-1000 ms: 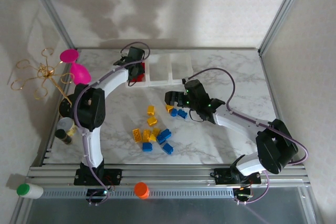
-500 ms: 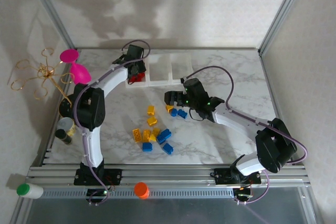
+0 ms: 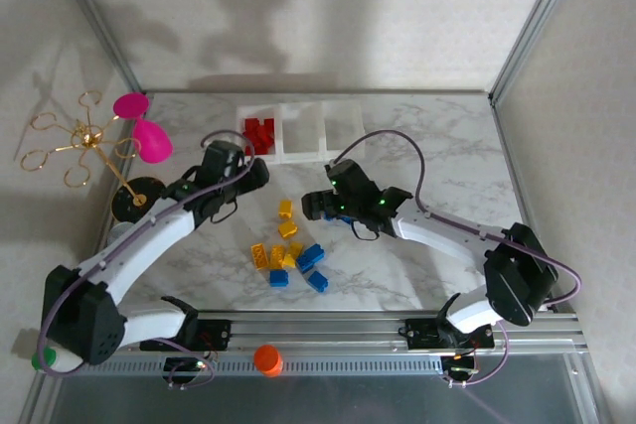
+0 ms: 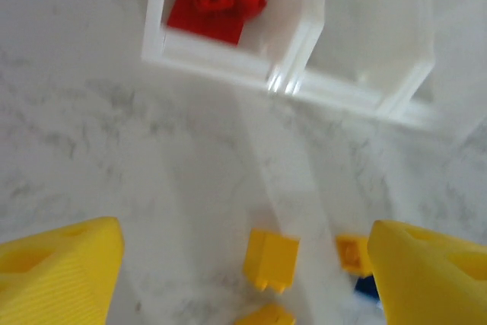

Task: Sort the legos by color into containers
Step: Pick up the lego from the center of the table.

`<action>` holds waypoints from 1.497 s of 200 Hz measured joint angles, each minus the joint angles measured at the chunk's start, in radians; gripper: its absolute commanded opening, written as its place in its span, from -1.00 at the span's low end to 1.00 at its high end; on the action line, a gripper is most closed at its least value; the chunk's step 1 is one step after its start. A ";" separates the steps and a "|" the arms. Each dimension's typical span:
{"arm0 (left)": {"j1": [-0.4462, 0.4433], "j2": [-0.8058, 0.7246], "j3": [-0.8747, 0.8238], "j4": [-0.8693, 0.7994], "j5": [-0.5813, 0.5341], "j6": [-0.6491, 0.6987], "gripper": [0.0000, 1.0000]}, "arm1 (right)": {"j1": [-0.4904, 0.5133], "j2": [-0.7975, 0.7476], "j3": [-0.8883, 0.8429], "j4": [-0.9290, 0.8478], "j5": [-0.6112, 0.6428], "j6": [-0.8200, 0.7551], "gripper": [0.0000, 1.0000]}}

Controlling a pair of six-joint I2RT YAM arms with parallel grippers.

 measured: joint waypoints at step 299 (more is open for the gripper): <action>-0.018 -0.459 -0.225 -0.206 0.030 -0.191 0.99 | 0.231 0.498 0.263 -0.013 0.122 -0.026 -0.09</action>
